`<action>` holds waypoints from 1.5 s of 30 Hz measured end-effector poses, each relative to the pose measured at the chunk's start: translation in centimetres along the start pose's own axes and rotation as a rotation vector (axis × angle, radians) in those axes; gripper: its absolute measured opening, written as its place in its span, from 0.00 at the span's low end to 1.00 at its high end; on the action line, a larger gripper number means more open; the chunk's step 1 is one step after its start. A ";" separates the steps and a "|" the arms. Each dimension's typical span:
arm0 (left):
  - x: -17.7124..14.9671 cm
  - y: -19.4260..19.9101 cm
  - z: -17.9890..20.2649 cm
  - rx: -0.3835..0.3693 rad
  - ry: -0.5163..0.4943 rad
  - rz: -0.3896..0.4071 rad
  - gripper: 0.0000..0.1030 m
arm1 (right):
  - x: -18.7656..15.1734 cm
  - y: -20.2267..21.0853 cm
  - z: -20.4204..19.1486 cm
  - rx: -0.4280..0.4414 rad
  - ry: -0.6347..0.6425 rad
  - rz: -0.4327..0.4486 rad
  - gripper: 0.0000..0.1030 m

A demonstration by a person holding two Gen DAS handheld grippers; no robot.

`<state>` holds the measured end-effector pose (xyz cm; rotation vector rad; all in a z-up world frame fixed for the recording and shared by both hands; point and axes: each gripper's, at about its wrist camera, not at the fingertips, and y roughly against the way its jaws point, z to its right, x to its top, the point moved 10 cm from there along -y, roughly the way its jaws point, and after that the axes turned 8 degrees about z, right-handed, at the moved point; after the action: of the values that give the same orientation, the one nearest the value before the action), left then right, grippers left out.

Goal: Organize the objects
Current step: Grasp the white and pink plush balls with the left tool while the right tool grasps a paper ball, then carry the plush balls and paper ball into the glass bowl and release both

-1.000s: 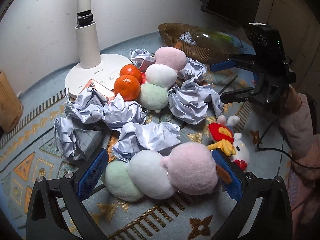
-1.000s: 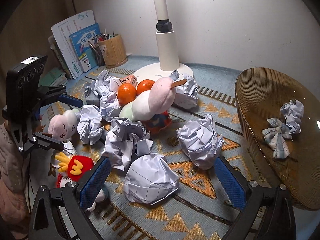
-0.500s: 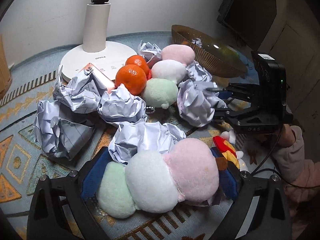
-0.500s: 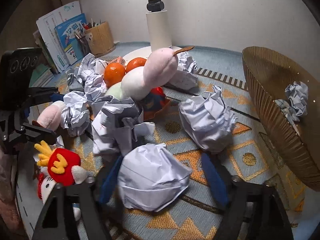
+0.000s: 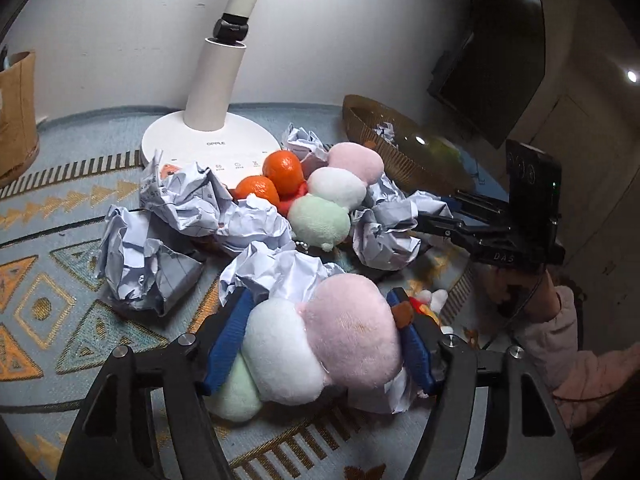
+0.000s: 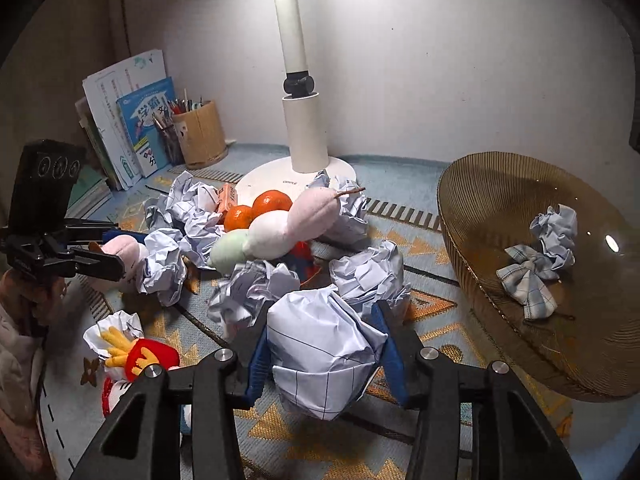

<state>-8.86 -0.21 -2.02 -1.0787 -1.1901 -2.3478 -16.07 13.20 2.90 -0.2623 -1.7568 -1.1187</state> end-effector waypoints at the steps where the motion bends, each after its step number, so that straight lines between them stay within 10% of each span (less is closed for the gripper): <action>1: -0.5 -0.5 0.6 0.006 -0.046 -0.030 0.65 | 0.0 0.1 0.0 -0.001 0.007 -0.002 0.46; 7: -1.1 -1.9 1.0 0.055 -0.061 -0.041 0.64 | 0.2 -0.2 -0.7 -0.019 0.052 -0.005 0.46; 22: 4.1 5.3 -0.8 0.095 0.166 0.326 0.59 | 3.3 3.3 0.2 -0.018 0.005 0.146 0.46; 31: 5.4 4.7 -0.8 0.328 0.035 0.298 0.59 | 3.6 3.6 0.2 0.016 -0.021 0.165 0.46; 45: 14.4 0.1 6.7 0.306 -0.162 0.324 0.59 | 12.3 10.5 6.4 -0.049 -0.083 0.339 0.46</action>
<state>-15.25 6.03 11.15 -1.2590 -1.2688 -1.7989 -19.52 20.24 18.41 -0.6198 -1.6802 -0.9158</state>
